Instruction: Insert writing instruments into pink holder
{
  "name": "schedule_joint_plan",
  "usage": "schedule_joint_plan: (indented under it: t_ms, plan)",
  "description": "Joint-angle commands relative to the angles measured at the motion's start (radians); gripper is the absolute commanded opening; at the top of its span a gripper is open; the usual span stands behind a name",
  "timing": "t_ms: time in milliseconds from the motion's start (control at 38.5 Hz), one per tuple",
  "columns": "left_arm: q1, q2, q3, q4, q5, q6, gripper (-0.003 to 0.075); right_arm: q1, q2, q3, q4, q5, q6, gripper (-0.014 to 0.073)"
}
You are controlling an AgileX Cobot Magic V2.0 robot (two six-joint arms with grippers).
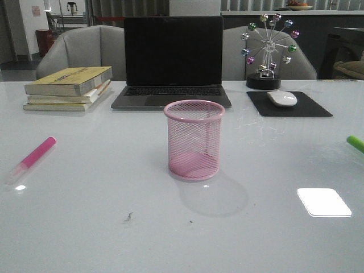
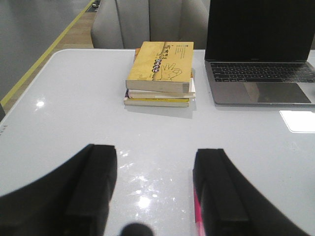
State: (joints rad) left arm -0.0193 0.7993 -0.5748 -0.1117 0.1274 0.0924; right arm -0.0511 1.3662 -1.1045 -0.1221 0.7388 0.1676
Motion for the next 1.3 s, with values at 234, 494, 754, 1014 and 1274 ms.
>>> schedule_joint_plan:
  t_ms: [234,494,754,1014,1274]
  plan:
    - [-0.007,-0.003,-0.037,-0.012,-0.062,-0.010,0.0413,-0.016,0.307,-0.361,-0.014,0.195,-0.092,0.0456]
    - [-0.007,-0.003,-0.037,-0.012,-0.031,-0.010,0.0412,-0.016,0.477,-0.418,0.027,0.230,-0.135,0.0454]
    - [-0.007,-0.003,-0.037,-0.012,-0.029,-0.010,0.0403,-0.016,0.580,-0.418,0.048,0.185,-0.142,0.0454]
    - [-0.007,-0.003,-0.037,-0.012,-0.025,-0.010,0.0403,-0.016,0.643,-0.418,0.048,0.126,-0.142,0.0454]
    - [-0.007,-0.003,-0.037,-0.012,-0.025,-0.010,0.0403,-0.016,0.698,-0.418,0.048,0.123,-0.142,0.0454]
